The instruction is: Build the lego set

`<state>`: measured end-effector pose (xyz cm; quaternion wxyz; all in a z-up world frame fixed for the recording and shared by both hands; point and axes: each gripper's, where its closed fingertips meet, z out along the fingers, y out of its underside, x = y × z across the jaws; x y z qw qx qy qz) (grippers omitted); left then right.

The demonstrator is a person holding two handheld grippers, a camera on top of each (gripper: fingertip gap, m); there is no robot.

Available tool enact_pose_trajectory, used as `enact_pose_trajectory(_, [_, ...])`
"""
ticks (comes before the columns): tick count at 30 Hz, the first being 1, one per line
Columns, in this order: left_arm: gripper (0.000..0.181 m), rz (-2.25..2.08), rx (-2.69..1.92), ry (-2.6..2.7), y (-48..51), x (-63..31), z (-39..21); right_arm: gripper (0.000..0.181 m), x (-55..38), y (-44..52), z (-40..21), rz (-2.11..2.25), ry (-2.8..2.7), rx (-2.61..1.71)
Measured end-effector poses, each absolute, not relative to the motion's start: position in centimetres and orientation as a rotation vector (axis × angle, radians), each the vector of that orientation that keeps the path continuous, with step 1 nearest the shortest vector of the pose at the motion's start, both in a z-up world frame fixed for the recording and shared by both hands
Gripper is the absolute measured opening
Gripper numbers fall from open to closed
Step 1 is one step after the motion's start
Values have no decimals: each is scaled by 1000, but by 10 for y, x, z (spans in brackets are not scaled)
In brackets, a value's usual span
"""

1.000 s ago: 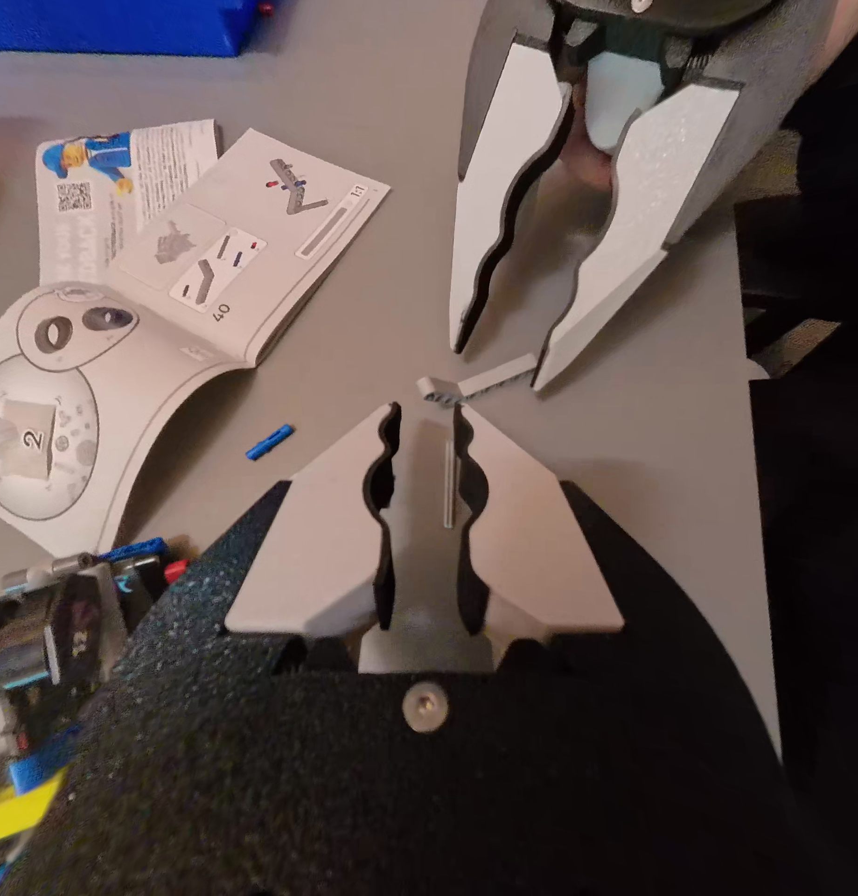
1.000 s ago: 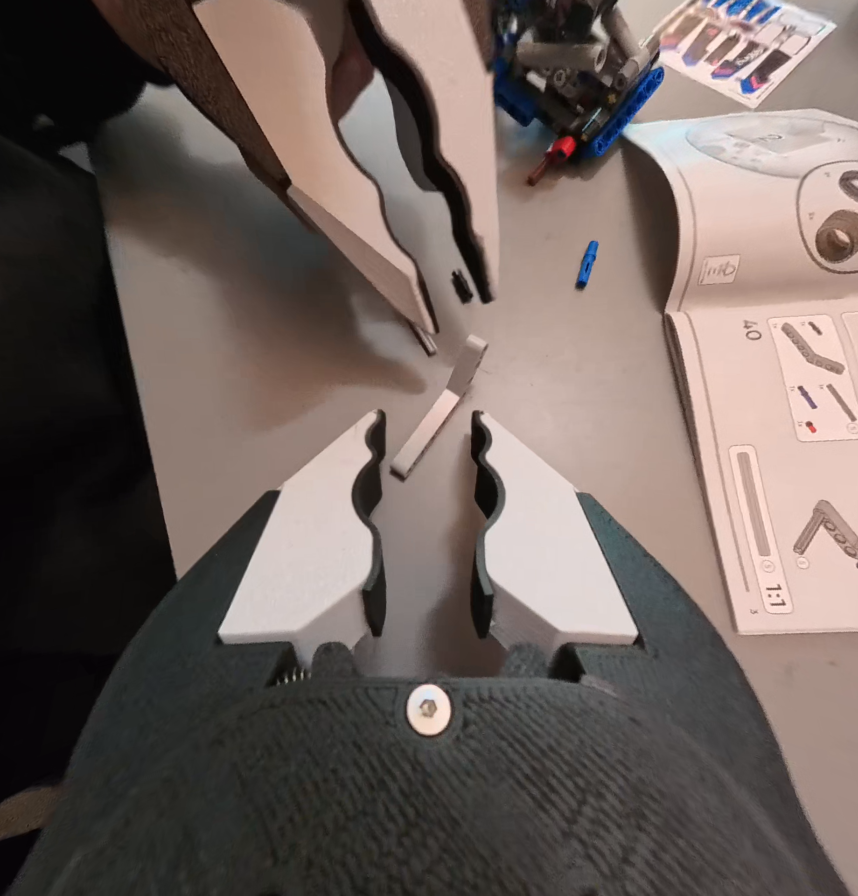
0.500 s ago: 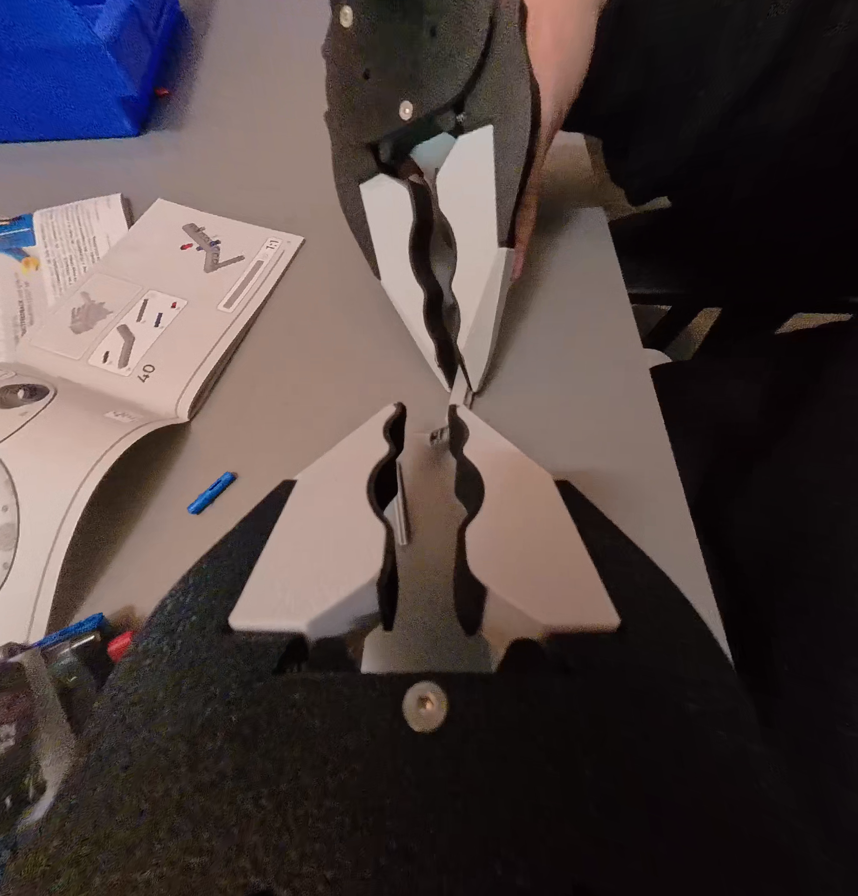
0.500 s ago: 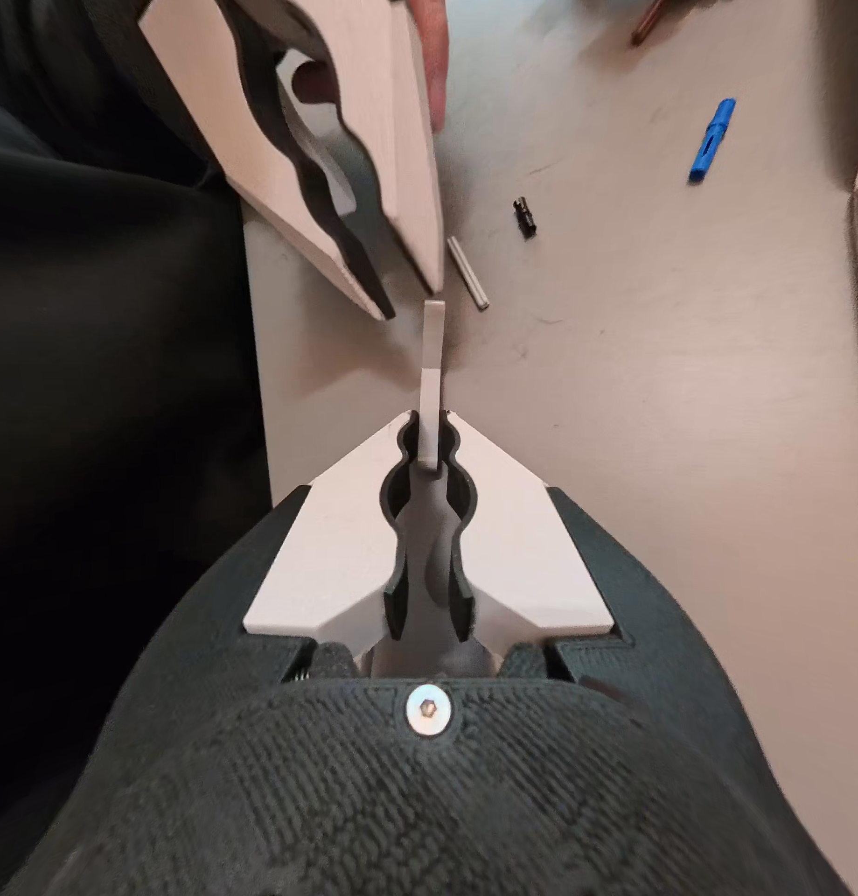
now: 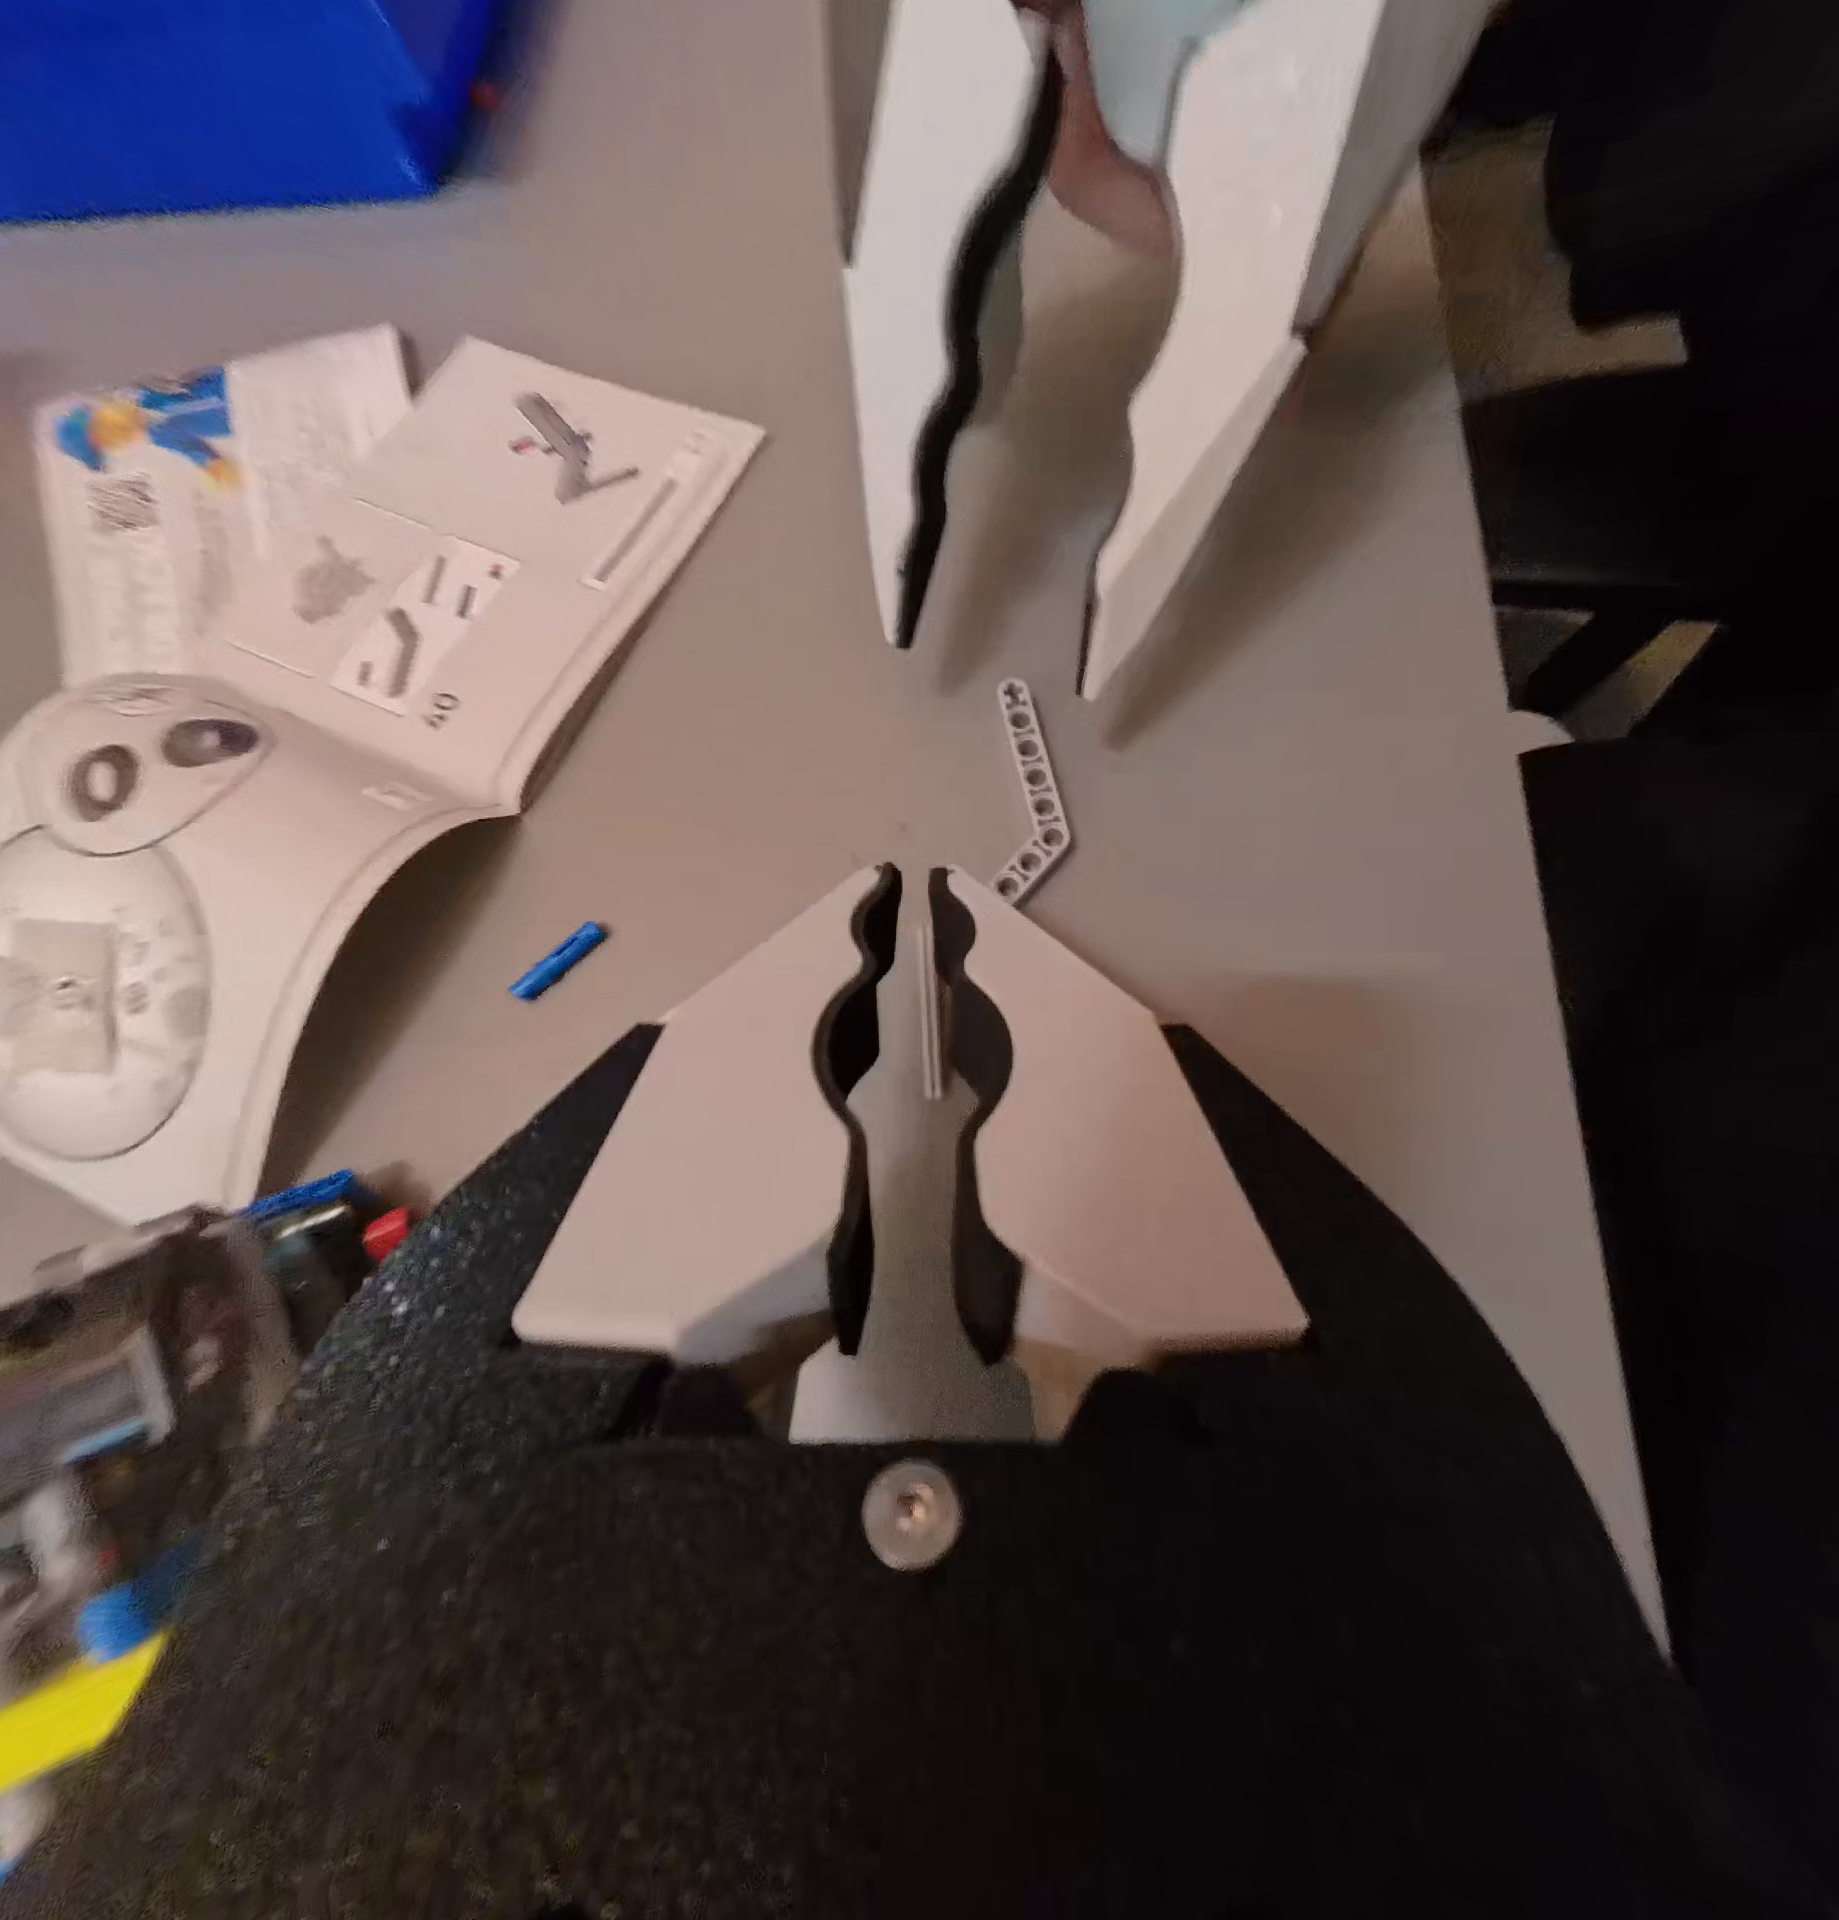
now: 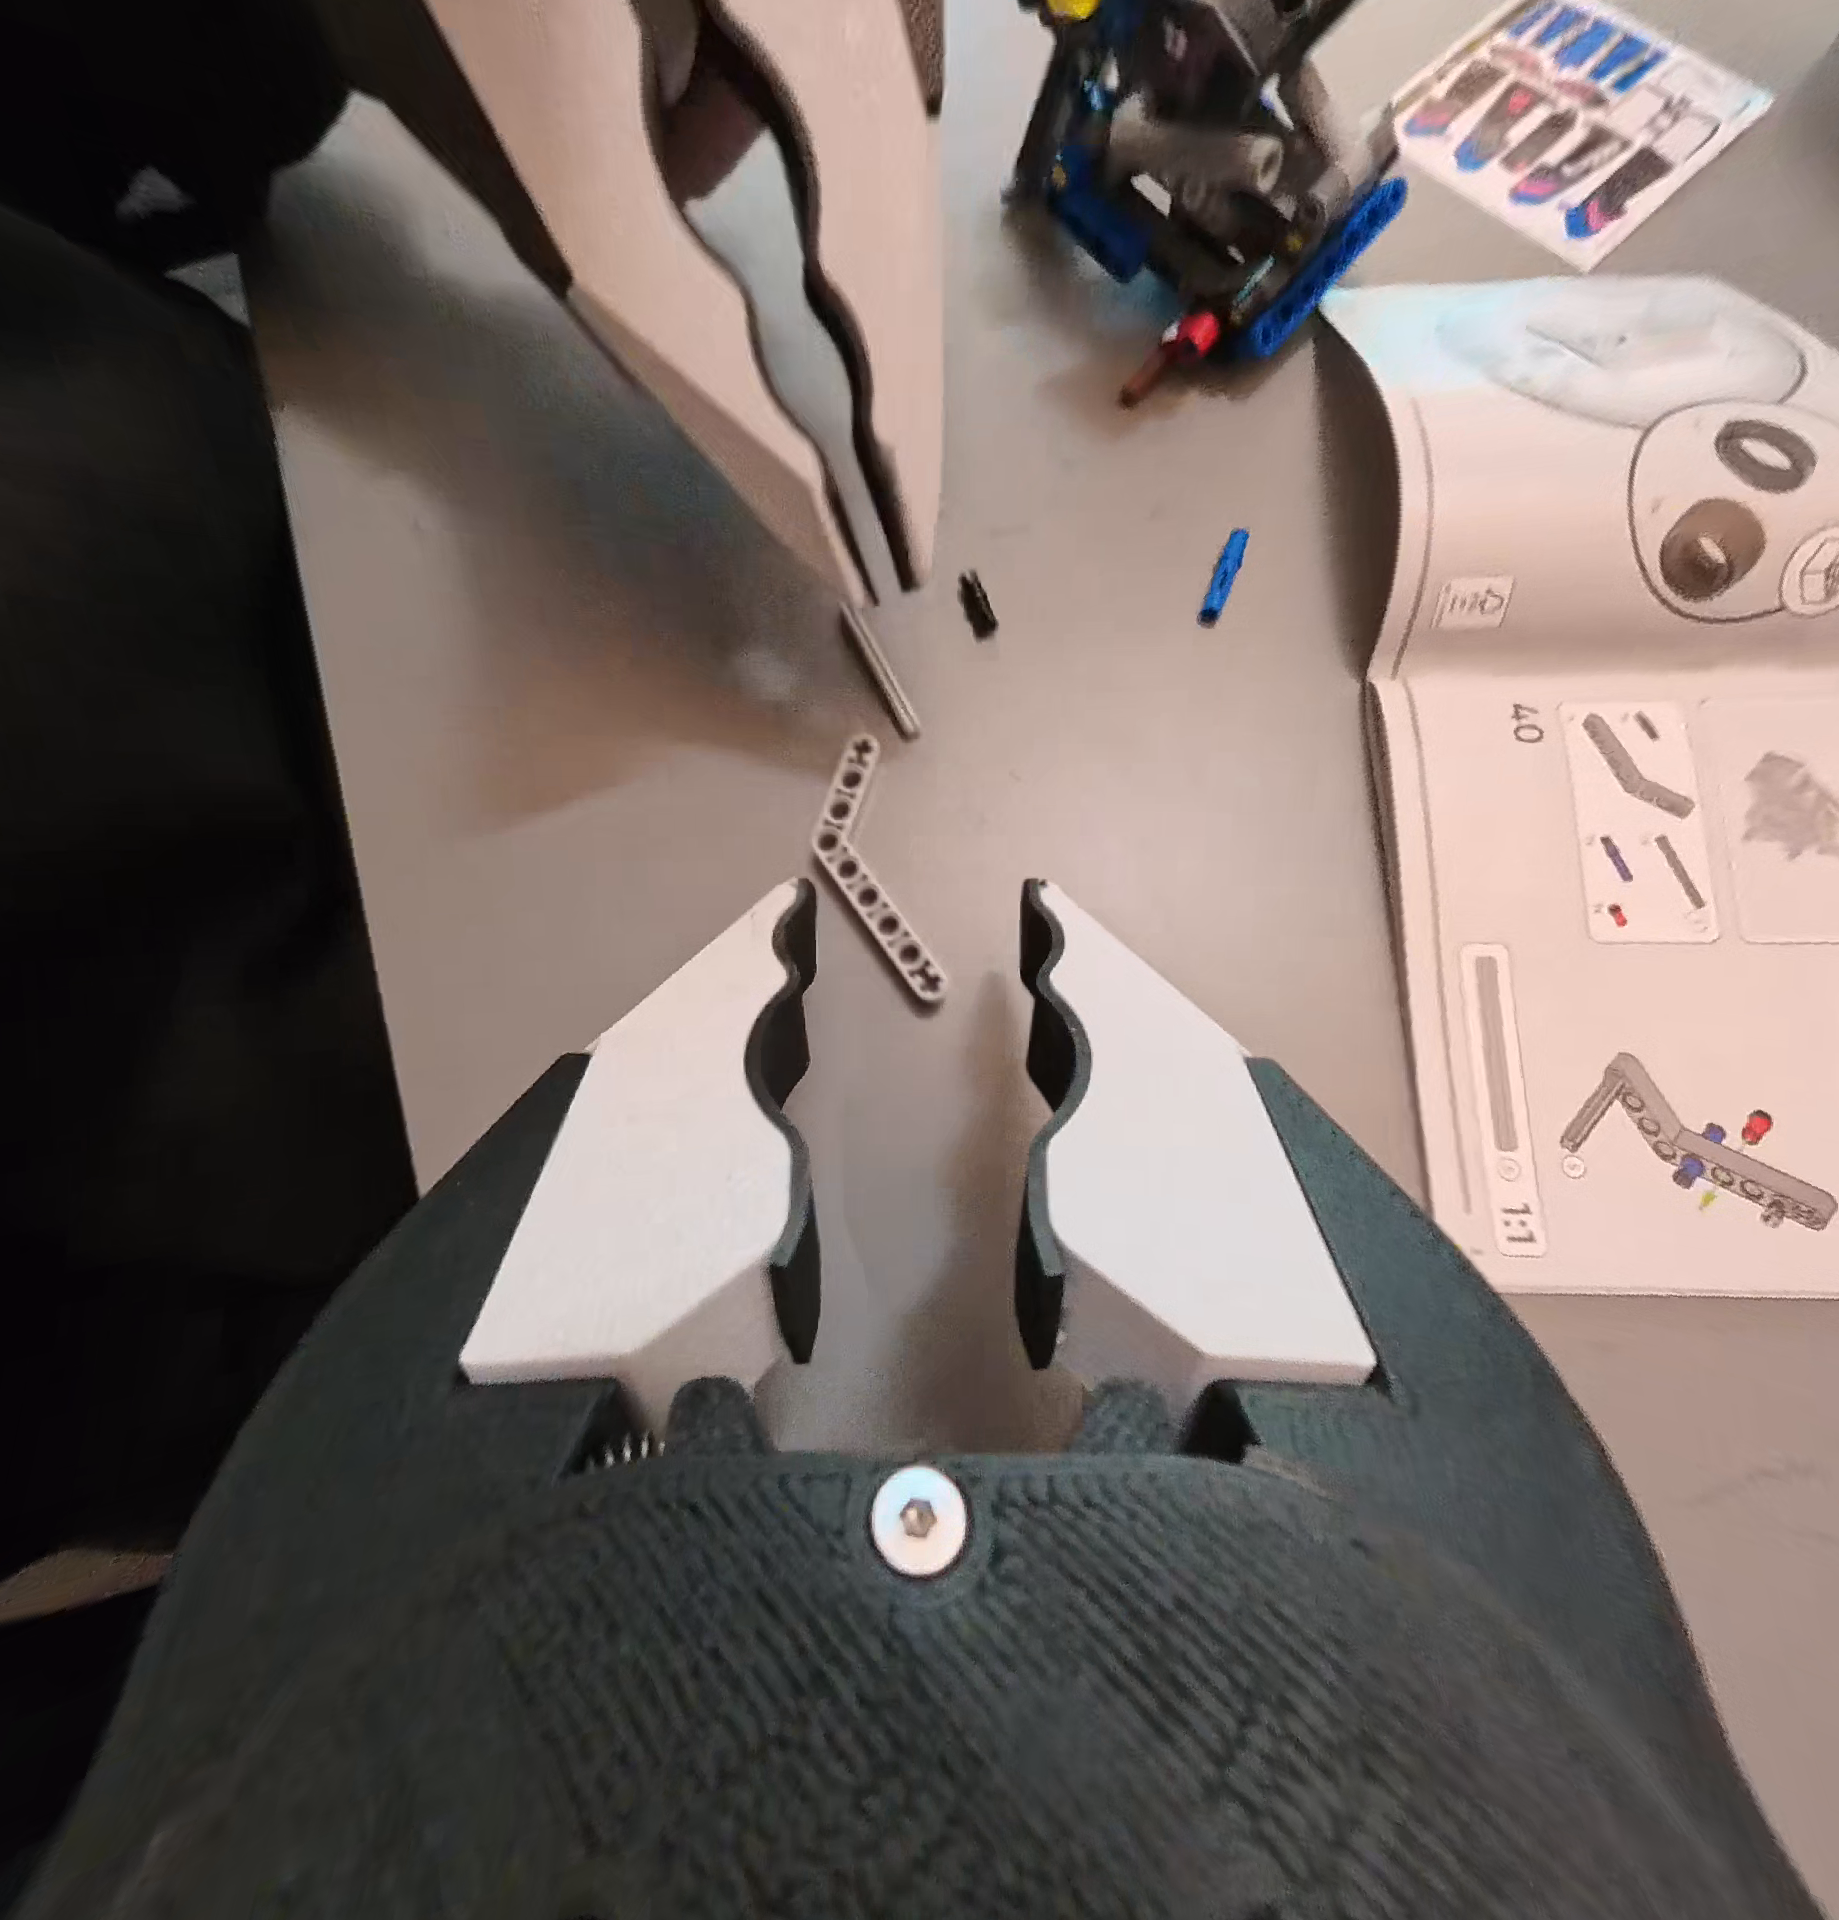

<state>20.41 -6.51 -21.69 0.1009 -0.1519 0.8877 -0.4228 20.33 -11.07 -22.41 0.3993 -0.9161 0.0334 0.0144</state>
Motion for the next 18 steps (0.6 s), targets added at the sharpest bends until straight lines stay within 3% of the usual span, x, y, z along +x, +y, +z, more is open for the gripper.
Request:
enact_pose_trajectory(6, [16,-1091,-527,2721,-34,192,-237,24,196,-88,-226,-155,59,-2287])
enact_pose_trajectory(10, [13,-1008,-531,2765,-41,187,-255,22,195,-70,-227,-188,-42,-2302])
enact_pose_trajectory(11, [1,-999,-530,2759,-42,187,-255,21,196,-68,-227,-218,-78,-2307])
enact_pose_trajectory(18, [0,-1192,-552,2689,-55,187,-220,19,197,-57,-213,-612,-423,-2231])
